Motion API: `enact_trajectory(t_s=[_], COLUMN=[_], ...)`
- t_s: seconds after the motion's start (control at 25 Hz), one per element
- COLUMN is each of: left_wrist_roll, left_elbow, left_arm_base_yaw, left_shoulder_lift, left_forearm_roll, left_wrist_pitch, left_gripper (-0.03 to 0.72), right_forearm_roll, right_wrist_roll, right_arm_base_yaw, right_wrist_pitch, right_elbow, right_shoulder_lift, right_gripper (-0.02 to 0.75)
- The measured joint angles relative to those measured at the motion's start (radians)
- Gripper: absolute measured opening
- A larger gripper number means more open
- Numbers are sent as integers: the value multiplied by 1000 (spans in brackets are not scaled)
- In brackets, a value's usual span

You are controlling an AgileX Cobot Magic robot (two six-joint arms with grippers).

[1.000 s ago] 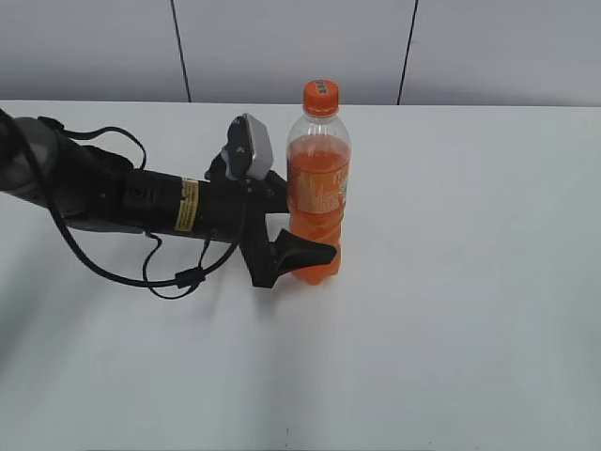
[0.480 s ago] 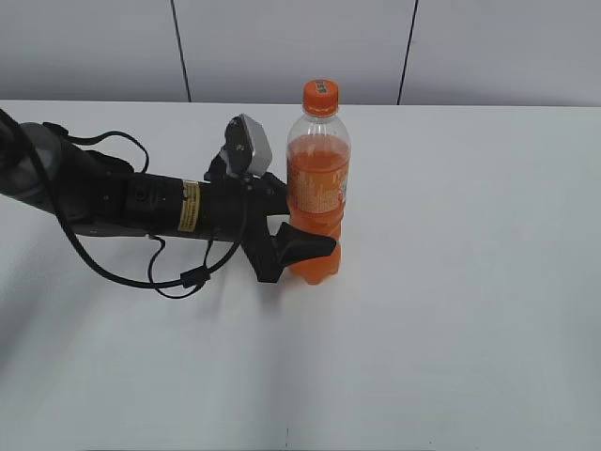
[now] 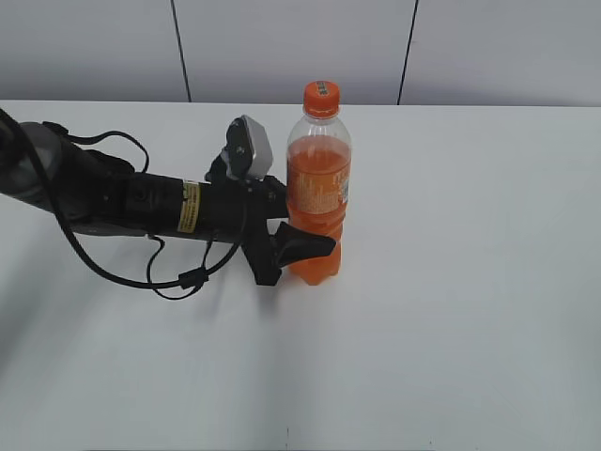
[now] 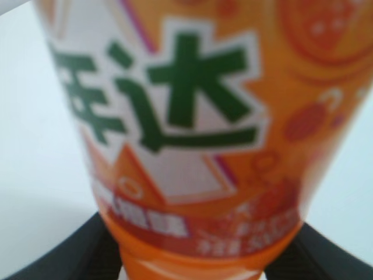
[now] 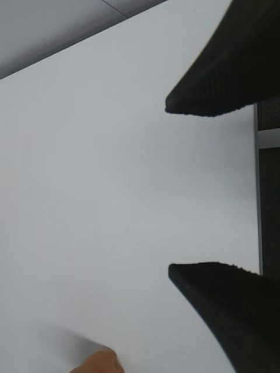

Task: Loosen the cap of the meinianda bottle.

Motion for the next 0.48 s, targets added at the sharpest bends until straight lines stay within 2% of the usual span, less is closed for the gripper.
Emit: enact_trajectory(t_s=[0.28,0.48], left_wrist_roll=[0,0], left_elbow=[0,0], left_arm_base_yaw=[0,0], left_shoulder_lift=[0,0], left_forearm_roll=[39,43], left_wrist_pitch=[-13,-14], left_gripper=[411,411], right_forearm_roll=[0,-1], right_wrist_roll=[0,0], right_arm_base_yaw=[0,0], right_wrist_pitch=[0,0], right_elbow=[-14,-81], right_shoulder_lift=[8,151], right_gripper=[586,586])
